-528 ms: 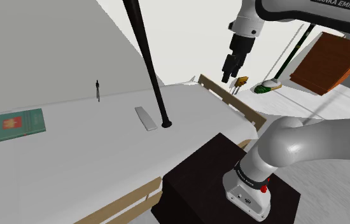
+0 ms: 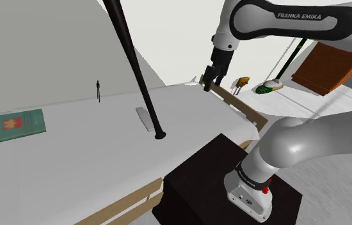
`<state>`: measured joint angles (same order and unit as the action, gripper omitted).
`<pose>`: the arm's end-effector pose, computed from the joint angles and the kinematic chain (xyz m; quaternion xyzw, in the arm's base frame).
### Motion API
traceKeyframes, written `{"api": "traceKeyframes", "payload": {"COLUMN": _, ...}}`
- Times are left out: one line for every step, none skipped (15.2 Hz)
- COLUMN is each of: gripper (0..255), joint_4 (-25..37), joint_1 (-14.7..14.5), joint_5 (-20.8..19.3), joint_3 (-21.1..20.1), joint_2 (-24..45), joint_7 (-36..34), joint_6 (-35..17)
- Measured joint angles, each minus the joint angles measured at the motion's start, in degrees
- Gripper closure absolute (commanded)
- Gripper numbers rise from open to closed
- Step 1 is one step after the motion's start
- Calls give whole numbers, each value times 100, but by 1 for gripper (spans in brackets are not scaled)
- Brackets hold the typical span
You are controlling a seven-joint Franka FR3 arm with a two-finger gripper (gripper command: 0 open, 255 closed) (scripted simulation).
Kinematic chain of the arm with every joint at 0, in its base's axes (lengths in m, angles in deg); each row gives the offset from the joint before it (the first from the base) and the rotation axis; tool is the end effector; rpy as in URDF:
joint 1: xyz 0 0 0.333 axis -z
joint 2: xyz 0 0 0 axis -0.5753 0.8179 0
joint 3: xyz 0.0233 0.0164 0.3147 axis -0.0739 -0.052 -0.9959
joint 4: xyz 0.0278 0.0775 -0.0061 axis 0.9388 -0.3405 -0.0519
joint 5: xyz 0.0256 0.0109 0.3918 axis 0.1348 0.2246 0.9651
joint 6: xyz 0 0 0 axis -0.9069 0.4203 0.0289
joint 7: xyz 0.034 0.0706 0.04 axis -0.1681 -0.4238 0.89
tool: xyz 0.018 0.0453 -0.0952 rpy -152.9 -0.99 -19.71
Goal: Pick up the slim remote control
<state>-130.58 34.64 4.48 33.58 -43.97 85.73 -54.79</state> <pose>0.3364 0.0114 0.5139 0.9984 0.0280 -0.0478 0.0135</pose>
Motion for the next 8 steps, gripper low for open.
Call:
{"api": "traceKeyframes", "payload": {"gripper": 0, "joint_4": -49, "joint_1": 2, "joint_5": 21, "joint_3": -26, "joint_2": 111, "joint_7": -63, "joint_6": -177}}
{"api": "traceKeyframes", "payload": {"gripper": 0, "joint_4": -140, "joint_1": -6, "joint_5": 53, "joint_3": -70, "joint_2": 234, "joint_7": -146, "joint_6": -401}}
{"api": "traceKeyframes", "payload": {"gripper": 0, "joint_4": -213, "joint_1": -5, "joint_5": 71, "joint_3": -98, "joint_2": 357, "joint_7": -209, "joint_6": -613}}
{"api": "traceKeyframes", "payload": {"gripper": 0, "joint_4": -187, "joint_1": 3, "joint_5": 83, "joint_3": -122, "joint_2": 574, "joint_7": -268, "joint_6": -822}}
{"api": "traceKeyframes", "payload": {"gripper": 0, "joint_4": -195, "joint_1": -3, "joint_5": 107, "joint_3": -164, "joint_2": 740, "joint_7": -347, "joint_6": -1011}}
{"api": "traceKeyframes", "payload": {"gripper": 0, "joint_4": -239, "joint_1": -7, "joint_5": 127, "joint_3": -202, "joint_2": 905, "joint_7": -426, "joint_6": -1231}}
{"api": "traceKeyframes", "payload": {"gripper": 0, "joint_4": -214, "joint_1": -5, "joint_5": 138, "joint_3": -236, "joint_2": 1117, "joint_7": -498, "joint_6": -1436}}
{"api": "traceKeyframes", "payload": {"gripper": 0, "joint_4": -146, "joint_1": -1, "joint_5": 146, "joint_3": -268, "joint_2": 1344, "joint_7": -570, "joint_6": -1611}}
